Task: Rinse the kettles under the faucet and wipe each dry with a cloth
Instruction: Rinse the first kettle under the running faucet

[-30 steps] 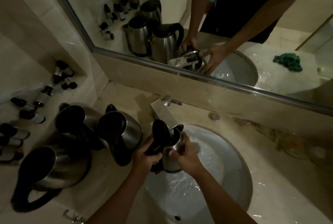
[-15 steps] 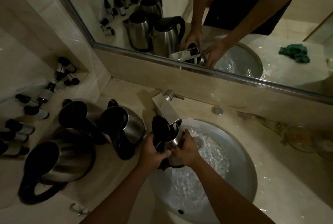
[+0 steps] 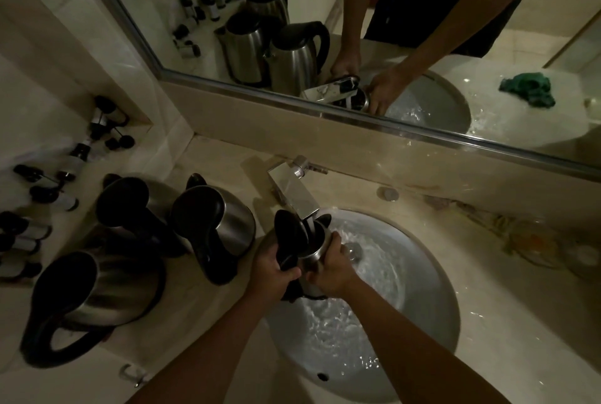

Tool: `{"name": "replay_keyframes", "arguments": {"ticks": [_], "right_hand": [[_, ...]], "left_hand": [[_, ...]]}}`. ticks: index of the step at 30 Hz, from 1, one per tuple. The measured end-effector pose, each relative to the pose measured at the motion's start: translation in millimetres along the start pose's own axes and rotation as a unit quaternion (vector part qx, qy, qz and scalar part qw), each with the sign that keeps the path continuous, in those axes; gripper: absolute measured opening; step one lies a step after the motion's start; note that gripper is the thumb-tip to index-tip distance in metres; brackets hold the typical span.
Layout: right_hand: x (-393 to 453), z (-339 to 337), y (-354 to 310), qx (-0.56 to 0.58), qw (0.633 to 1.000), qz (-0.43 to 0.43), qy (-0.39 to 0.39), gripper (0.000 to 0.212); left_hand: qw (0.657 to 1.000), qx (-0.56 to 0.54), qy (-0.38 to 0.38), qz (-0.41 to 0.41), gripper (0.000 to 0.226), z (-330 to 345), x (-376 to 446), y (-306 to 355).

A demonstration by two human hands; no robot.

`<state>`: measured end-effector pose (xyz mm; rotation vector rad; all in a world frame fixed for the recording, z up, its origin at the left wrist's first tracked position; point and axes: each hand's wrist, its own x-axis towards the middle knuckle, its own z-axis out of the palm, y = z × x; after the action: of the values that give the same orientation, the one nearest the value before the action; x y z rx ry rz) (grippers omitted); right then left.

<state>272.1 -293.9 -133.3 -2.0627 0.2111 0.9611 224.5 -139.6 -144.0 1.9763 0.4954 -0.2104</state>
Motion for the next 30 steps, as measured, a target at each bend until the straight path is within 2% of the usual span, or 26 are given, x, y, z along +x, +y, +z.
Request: {"name": "replay_keyframes", "arguments": {"ticks": [2,3,9,14,17,22,30], "right_hand": [[0.8,0.1,-0.7,-0.034,0.999,-0.006,0.003,0.142],[0.9,0.3,-0.3,-0.043,0.999,-0.010,0.009,0.142],[2.1,0.2,2.4,-0.044,0.999,-0.011,0.010,0.119],[0.5,-0.3,-1.1,-0.043,0.999,-0.005,0.013,0.125],[2.5,0.6,-2.3,-0.021,1.000,0.018,0.010,0.117],[3.1,3.3,-1.3,-0.030,0.999,0.032,0.007,0.124],[-0.5,0.7,5.1,-0.040,0.999,0.003,0.009,0.125]], "left_hand": [[1.000,0.002,-0.001,-0.001,0.069,0.3,2.1,-1.9],[1.000,0.000,-0.002,-0.006,0.070,0.0,2.5,-1.4],[1.000,0.016,-0.005,-0.018,0.072,-0.8,3.9,-0.3],[1.000,0.015,0.002,-0.022,0.071,-0.7,3.6,0.5],[0.999,0.015,-0.001,-0.030,0.072,-0.2,3.9,2.0],[1.000,0.015,0.006,-0.020,0.072,-0.1,4.1,2.6],[1.000,0.016,0.004,-0.021,0.072,3.7,-0.7,6.4]]}}
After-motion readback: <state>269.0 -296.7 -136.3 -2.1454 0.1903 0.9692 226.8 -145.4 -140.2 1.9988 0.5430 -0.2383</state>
